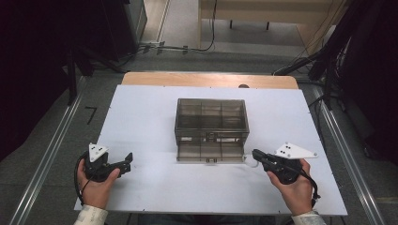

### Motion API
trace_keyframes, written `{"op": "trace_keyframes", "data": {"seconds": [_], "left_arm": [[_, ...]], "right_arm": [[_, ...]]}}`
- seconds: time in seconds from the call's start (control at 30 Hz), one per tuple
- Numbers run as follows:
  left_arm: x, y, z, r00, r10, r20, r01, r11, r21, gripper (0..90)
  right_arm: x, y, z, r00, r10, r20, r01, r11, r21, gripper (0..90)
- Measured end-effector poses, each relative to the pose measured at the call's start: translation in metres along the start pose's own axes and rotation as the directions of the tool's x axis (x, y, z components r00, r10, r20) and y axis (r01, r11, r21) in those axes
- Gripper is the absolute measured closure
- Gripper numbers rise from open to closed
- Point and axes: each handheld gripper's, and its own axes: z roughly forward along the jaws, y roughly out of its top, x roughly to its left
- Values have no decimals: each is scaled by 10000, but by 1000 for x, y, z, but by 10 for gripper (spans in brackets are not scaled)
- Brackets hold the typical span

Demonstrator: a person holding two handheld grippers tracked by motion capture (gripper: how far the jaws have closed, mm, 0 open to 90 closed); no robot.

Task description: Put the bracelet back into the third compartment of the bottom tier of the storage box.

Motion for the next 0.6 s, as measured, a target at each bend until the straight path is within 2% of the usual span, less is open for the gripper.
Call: {"op": "trace_keyframes", "data": {"seconds": [0.6], "left_arm": [[0, 0, 0, 10000, 7, 16, -7, 10000, -12, 0]], "right_arm": [[3, 13, 8, 9999, -95, -84, 94, 9997, -210, 852]]}}
